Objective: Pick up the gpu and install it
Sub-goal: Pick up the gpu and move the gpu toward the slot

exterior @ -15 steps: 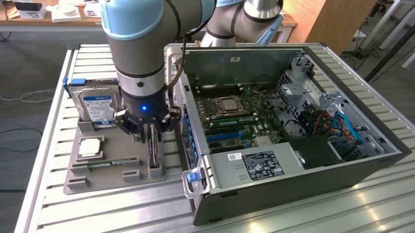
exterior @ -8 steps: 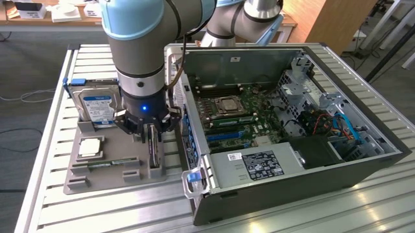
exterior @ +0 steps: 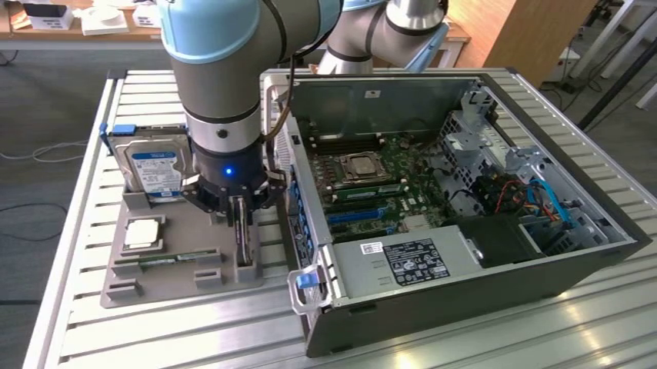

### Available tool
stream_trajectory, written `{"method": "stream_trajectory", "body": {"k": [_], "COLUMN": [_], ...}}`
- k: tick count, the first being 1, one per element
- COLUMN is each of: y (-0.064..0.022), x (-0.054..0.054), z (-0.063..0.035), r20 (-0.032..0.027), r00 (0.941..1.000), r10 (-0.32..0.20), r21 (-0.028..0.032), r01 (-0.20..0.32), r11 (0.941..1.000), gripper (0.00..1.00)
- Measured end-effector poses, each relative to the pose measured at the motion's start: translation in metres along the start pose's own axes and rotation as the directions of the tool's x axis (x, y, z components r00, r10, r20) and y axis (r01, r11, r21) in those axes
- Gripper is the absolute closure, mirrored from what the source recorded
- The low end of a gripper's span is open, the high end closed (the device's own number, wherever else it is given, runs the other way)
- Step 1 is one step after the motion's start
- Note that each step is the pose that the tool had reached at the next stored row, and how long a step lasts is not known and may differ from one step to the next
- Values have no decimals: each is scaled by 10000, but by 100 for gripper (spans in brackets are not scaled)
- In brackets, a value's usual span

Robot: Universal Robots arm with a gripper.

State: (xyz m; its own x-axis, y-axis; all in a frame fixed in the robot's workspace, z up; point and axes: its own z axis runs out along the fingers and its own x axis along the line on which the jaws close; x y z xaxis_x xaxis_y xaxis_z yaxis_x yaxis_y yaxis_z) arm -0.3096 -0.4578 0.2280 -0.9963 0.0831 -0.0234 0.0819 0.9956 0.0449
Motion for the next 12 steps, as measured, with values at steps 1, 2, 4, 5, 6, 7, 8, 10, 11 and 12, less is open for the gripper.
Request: {"method": "stream_trajectory", "body": {"k": [1,2,4,5,6,7,8,10,11,12], "y": [0,0,0,0,0,0,0,0,0,0], "x": [0,0,0,0,0,0,0,0,0,0], "z": [0,0,0,0,0,0,-1,-1,-1,-1], "r20": [0,0,0,0,0,1,-2,-2,-2,-1], "r00": [10000,10000,10000,10000,10000,10000,10000,10000,10000,10000], "r10": [0,0,0,0,0,-1,-1,-1,0,0], "r21": [0,1,0,0,0,1,2,1,1,1], "r01": [0,0,0,0,0,1,1,1,0,0], "r11": [10000,10000,10000,10000,10000,10000,10000,10000,10000,10000], "gripper": [65,65,65,65,65,67,73,73,73,73]}}
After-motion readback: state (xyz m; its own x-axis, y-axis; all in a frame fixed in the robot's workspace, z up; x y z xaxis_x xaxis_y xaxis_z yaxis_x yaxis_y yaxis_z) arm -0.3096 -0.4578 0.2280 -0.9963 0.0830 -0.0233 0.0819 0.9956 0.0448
